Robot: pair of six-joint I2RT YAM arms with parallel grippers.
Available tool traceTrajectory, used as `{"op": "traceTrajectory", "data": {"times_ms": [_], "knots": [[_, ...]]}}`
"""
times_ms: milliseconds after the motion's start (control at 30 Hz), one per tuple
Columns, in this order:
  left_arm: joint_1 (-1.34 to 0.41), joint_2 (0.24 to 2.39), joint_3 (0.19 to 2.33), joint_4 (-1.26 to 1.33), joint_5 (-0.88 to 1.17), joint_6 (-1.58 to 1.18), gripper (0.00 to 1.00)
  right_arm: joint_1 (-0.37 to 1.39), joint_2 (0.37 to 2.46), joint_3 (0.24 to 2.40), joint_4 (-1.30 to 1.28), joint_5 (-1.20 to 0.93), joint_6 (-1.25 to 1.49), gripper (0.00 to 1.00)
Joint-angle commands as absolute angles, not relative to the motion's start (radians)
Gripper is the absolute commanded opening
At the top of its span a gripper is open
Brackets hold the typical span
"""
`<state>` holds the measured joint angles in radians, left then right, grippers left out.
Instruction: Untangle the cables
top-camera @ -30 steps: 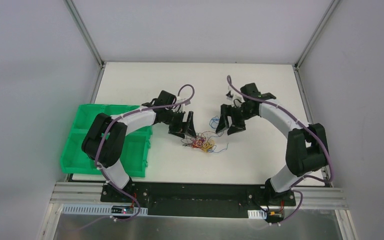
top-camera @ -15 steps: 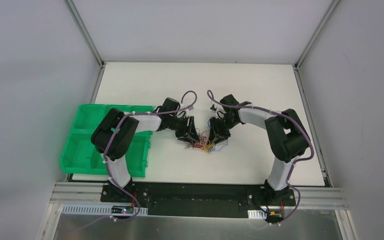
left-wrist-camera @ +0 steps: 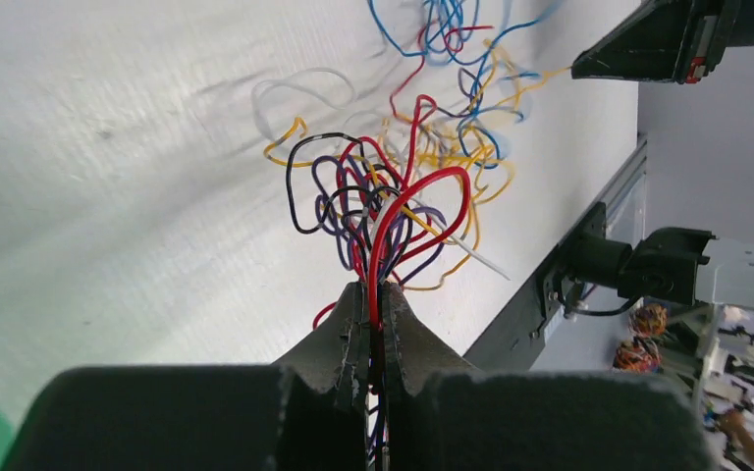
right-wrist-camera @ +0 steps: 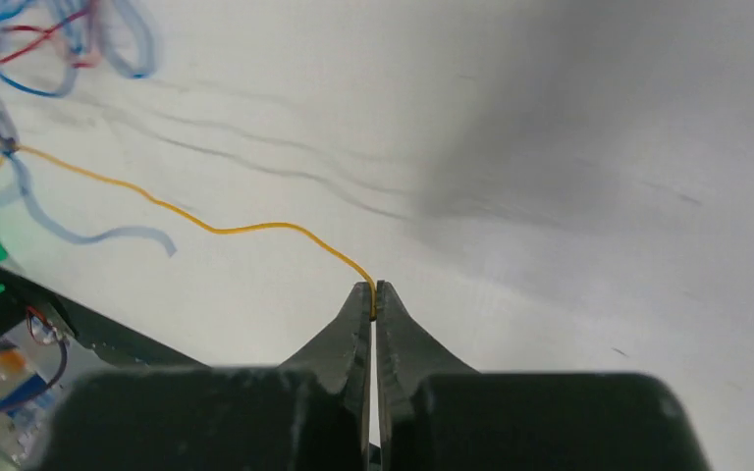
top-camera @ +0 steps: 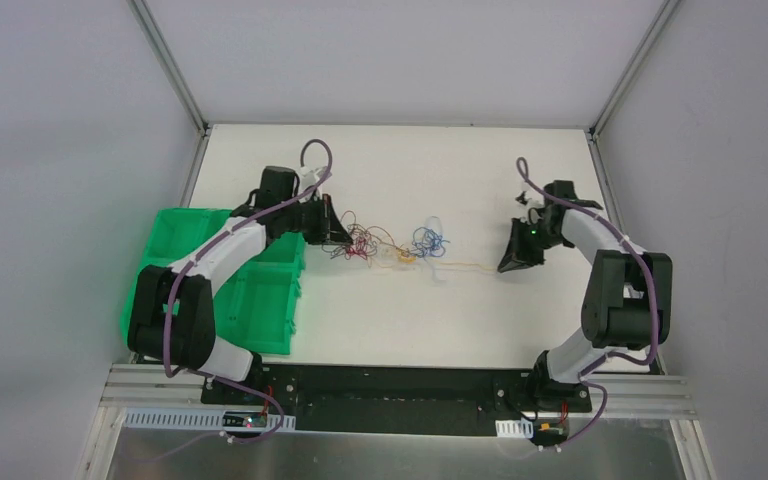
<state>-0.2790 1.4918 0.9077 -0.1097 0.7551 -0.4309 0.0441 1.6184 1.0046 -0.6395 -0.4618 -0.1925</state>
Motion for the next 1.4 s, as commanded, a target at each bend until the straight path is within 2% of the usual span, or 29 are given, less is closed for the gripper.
{"op": "traceTrajectory", "data": {"times_ms": [0,167,267,367,400,500,533,633,767,833,1000,1100,1167,1200,1267,1300,1367], "knots": [[-0.223,1.398,0.995,-0.282,0.727,-0.275,0.00,-0.134,1.578,1.044,-0.822,-0.362,-0.431,0.00],[-0.213,1.385,1.092,-0.331,0.796,-0.261,0.00,-0.256,1.592,1.112,-0.849,-0.348,-0.545,0.00],[-0.241,1.415,1.108,-0.331,0.826,-0.278,0.00,-0.221,1.565,1.162,-0.899,-0.480,-0.509,0.01],[-0.297,1.455,1.119,-0.328,0.816,-0.279,0.00,-0.115,1.515,1.169,-0.839,-0.491,-0.401,0.00],[-0.317,1.467,1.124,-0.324,0.813,-0.276,0.00,-0.080,1.507,1.170,-0.811,-0.497,-0.368,0.09],[-0.367,1.513,1.144,-0.299,0.817,-0.285,0.00,0.028,1.495,1.200,-0.759,-0.520,-0.278,0.66],[-0.379,1.531,1.151,-0.290,0.822,-0.292,0.00,0.060,1.494,1.203,-0.725,-0.540,-0.243,0.75],[-0.390,1.589,1.157,-0.229,0.877,-0.346,0.00,0.143,1.509,1.196,-0.575,-0.632,-0.110,0.91],[-0.393,1.672,1.163,-0.117,0.934,-0.429,0.00,0.287,1.611,1.186,-0.378,-0.676,0.112,0.93],[-0.393,1.696,1.160,-0.084,0.943,-0.457,0.00,0.357,1.692,1.211,-0.340,-0.606,0.150,0.94],[-0.388,1.724,1.123,-0.063,0.922,-0.462,0.00,0.521,1.890,1.296,-0.351,-0.309,0.072,0.92],[-0.367,1.722,1.104,-0.064,0.897,-0.464,0.00,0.573,1.970,1.345,-0.425,-0.177,0.038,0.83],[-0.334,1.709,1.092,-0.077,0.889,-0.476,0.00,0.581,1.976,1.333,-0.455,-0.112,0.019,0.66],[-0.313,1.691,1.086,-0.093,0.886,-0.476,0.00,0.572,1.962,1.316,-0.474,-0.085,0.009,0.52],[-0.269,1.649,1.081,-0.164,0.877,-0.434,0.03,0.522,1.898,1.248,-0.498,-0.069,-0.052,0.05],[-0.251,1.623,1.084,-0.214,0.862,-0.396,0.05,0.490,1.850,1.205,-0.508,-0.064,-0.078,0.00],[-0.232,1.574,1.092,-0.302,0.800,-0.309,0.07,0.414,1.760,1.112,-0.534,-0.049,-0.162,0.00]]}}
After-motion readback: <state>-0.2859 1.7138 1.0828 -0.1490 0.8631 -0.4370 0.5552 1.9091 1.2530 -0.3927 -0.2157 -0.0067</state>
